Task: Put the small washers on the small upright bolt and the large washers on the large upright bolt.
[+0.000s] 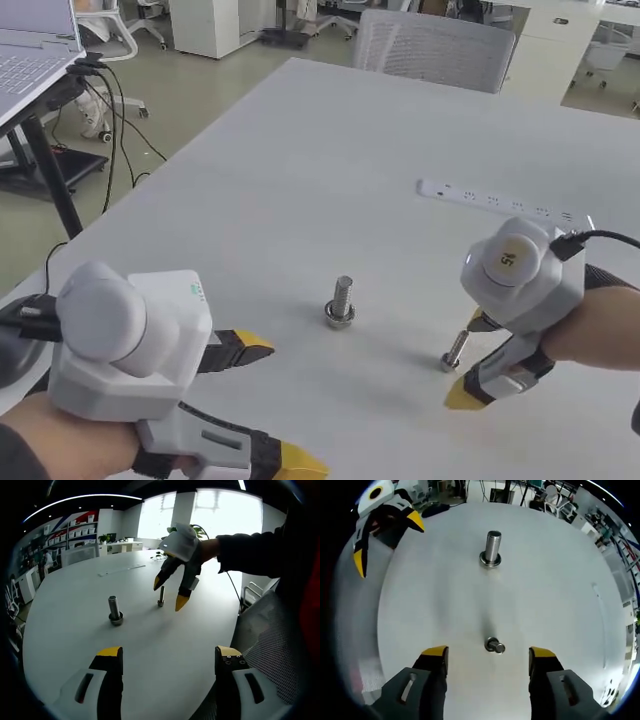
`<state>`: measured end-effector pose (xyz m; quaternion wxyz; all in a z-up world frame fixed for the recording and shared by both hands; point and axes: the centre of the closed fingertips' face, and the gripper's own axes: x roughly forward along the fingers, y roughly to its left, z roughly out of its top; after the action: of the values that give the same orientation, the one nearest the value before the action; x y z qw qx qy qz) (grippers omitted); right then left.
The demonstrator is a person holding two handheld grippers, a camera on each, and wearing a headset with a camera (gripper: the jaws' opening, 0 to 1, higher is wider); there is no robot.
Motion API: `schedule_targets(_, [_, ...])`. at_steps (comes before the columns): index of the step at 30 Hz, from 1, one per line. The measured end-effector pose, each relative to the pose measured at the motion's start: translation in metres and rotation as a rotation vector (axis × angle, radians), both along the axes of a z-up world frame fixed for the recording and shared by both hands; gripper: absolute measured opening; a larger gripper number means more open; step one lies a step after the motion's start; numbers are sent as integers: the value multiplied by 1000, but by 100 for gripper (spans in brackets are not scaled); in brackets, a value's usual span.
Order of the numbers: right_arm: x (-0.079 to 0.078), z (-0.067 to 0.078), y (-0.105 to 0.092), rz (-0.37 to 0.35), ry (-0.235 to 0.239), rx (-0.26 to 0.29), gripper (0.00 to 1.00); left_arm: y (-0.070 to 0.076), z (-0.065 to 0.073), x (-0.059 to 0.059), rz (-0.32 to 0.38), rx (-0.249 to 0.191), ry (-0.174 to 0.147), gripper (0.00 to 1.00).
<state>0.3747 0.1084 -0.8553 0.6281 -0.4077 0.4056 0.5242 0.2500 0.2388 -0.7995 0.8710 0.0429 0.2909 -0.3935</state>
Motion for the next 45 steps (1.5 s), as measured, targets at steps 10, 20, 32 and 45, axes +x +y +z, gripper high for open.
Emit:
schedule_targets(10, [-2, 8, 6, -34, -17, 88, 76, 0, 1, 1, -2, -1, -2, 75])
schedule_targets(20, [-7, 13, 10, -74, -28, 156, 80, 0, 2, 2, 0, 1, -5, 75])
schedule_targets(32, [-11, 22, 15, -137, -41, 260, 81, 2, 5, 6, 6, -3, -18, 75])
schedule_targets(45, [-29, 38, 12, -214, -77, 381, 82, 1, 11, 14, 14, -24, -33, 76])
